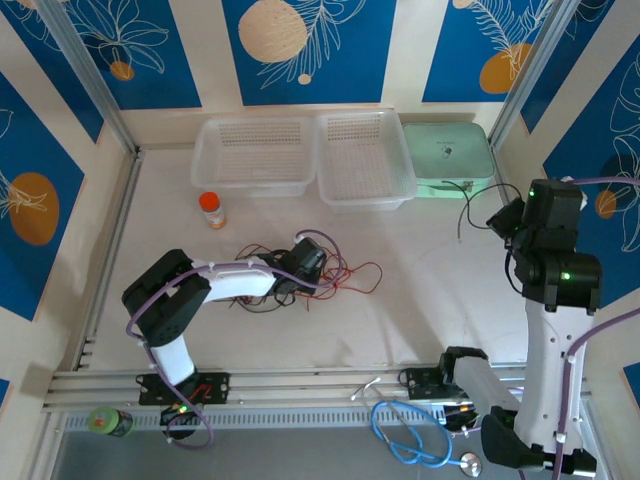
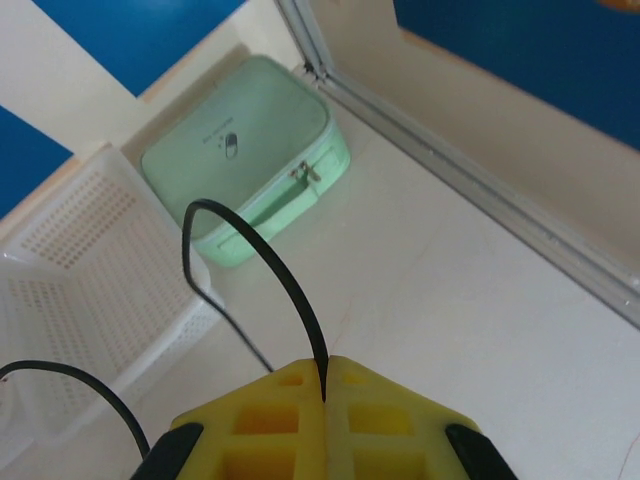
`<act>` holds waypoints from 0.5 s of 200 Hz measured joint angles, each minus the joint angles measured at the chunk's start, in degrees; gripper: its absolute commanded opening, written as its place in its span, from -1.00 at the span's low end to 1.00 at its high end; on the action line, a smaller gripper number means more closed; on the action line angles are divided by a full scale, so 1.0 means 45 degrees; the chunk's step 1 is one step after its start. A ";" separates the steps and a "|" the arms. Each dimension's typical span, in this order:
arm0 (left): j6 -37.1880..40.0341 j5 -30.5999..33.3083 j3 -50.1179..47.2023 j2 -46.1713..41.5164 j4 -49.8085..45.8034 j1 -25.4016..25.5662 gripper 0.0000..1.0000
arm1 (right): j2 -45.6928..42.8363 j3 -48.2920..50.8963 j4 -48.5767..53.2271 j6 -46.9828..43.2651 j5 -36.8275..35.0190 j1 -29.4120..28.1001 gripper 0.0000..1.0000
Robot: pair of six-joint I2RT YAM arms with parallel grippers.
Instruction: Untangle the cables
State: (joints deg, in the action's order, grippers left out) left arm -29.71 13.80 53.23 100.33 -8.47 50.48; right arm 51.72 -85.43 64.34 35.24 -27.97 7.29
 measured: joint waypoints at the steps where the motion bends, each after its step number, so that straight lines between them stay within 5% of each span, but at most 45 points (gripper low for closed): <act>1: 0.0000 0.0000 0.0000 0.0005 0.0000 0.0000 -1.00 | -0.0005 -0.0034 0.0005 -0.0019 0.0005 0.0019 -1.00; 46: 0.0039 -0.0039 0.0015 0.0000 -0.0015 0.0000 -1.00 | -0.0063 -0.0437 0.0019 -0.0384 0.0758 0.0219 -1.00; 100: 0.1253 -0.0670 0.1651 -0.0321 -0.1428 0.0165 -0.12 | 0.0816 -0.0447 -0.0243 -0.1098 0.4090 -0.0238 -1.00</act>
State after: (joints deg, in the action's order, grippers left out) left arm -24.08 10.79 60.66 98.89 -14.90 51.22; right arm 55.40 -87.44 63.24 30.30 -9.56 6.22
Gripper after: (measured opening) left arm 0.336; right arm 0.049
